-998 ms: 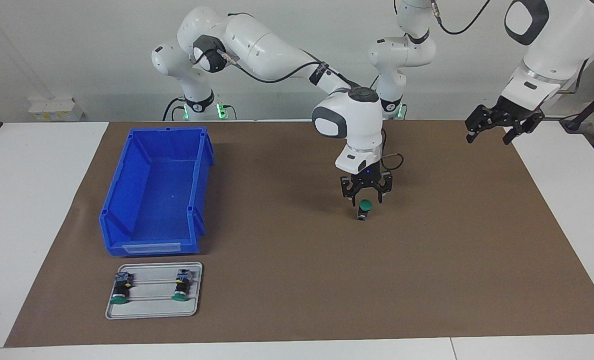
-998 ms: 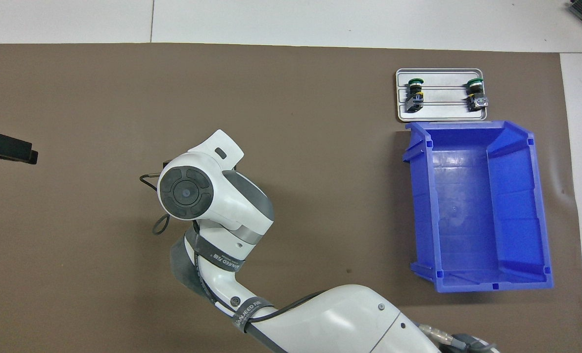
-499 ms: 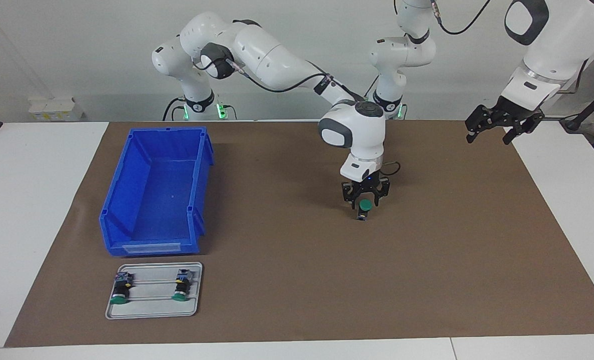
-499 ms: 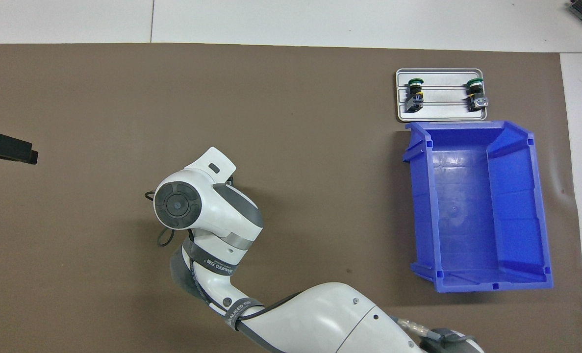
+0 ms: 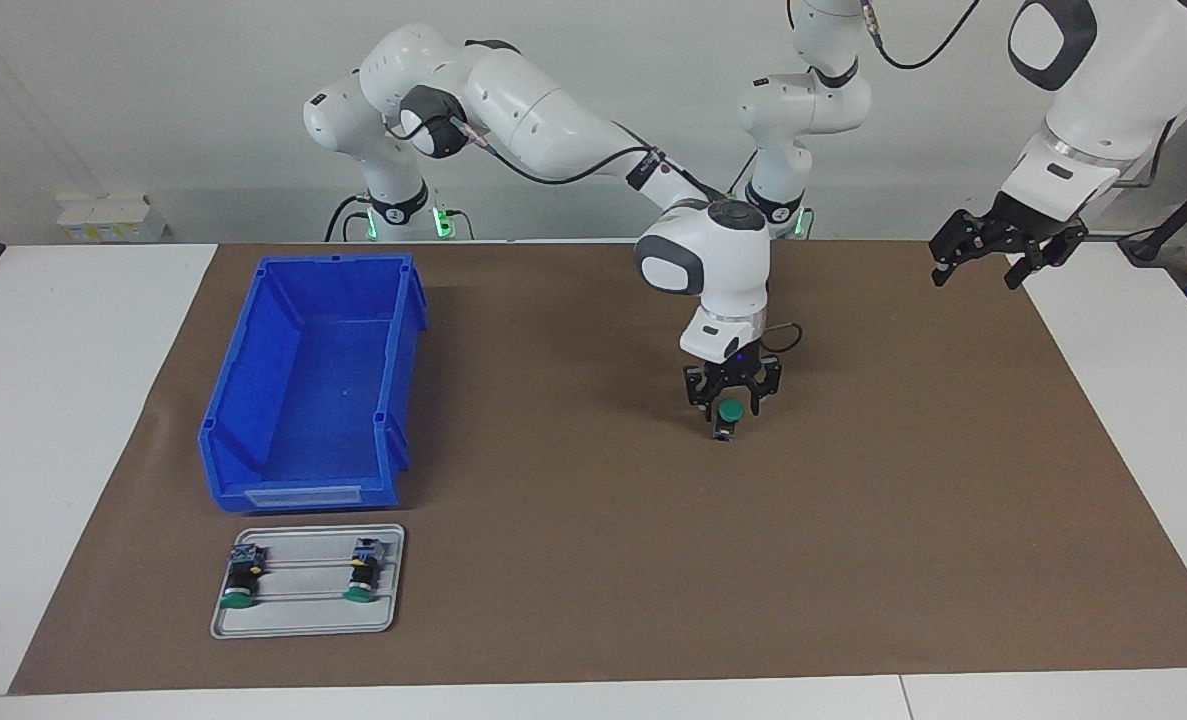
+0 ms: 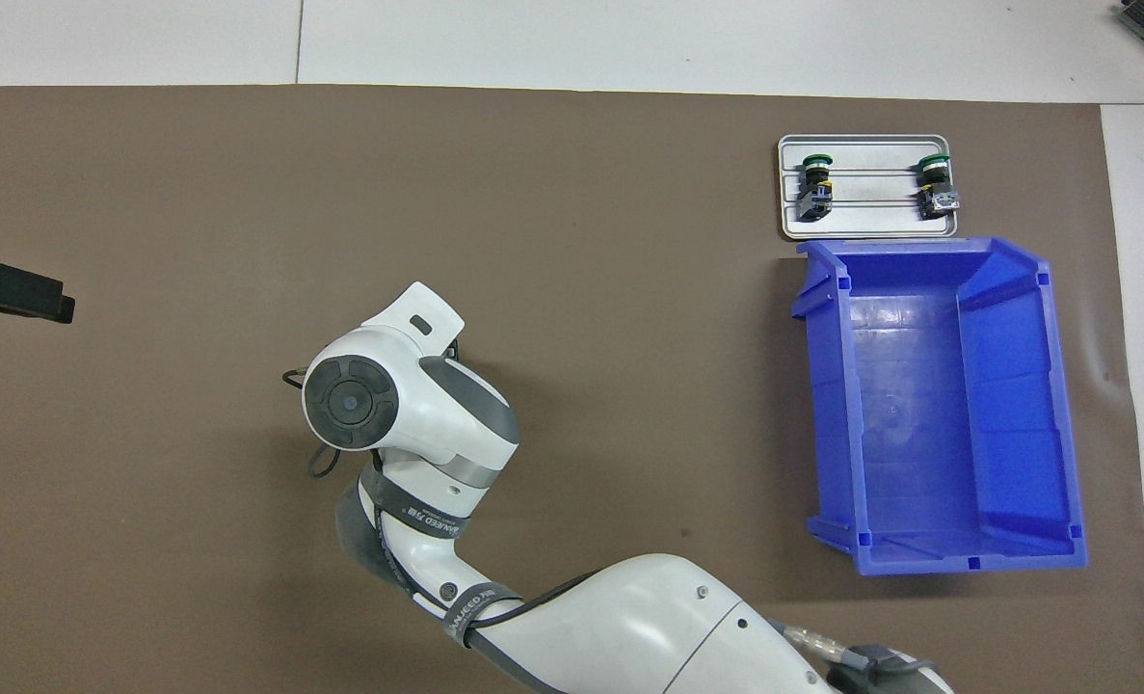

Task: Place and press button with both arms

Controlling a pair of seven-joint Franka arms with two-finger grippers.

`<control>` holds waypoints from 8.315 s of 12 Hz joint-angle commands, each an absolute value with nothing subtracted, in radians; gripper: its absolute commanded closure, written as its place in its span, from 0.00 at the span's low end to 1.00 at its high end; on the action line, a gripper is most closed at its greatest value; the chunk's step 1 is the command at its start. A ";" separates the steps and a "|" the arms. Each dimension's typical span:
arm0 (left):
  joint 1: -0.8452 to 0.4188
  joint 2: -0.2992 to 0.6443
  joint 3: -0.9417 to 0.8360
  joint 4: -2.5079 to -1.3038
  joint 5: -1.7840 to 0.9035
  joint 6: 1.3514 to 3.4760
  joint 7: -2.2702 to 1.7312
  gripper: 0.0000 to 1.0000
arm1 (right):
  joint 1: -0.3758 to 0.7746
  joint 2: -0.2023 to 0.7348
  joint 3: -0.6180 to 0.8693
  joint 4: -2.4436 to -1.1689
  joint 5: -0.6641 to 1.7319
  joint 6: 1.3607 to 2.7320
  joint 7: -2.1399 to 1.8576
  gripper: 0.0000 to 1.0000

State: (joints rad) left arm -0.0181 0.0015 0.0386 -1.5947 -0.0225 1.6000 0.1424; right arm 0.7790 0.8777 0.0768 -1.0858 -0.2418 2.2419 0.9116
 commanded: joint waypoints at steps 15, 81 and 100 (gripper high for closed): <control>-0.011 -0.026 0.031 -1.628 -0.006 1.614 0.132 0.00 | 0.773 0.884 0.071 -1.062 -0.256 2.255 0.927 0.70; -0.011 -0.026 0.031 -1.628 -0.005 1.614 0.132 0.00 | -0.118 0.149 0.075 -2.275 0.015 2.677 0.106 0.44; -0.011 -0.026 0.031 -1.628 -0.005 1.614 0.132 0.00 | -0.097 0.025 0.084 -1.808 0.017 1.927 0.098 0.09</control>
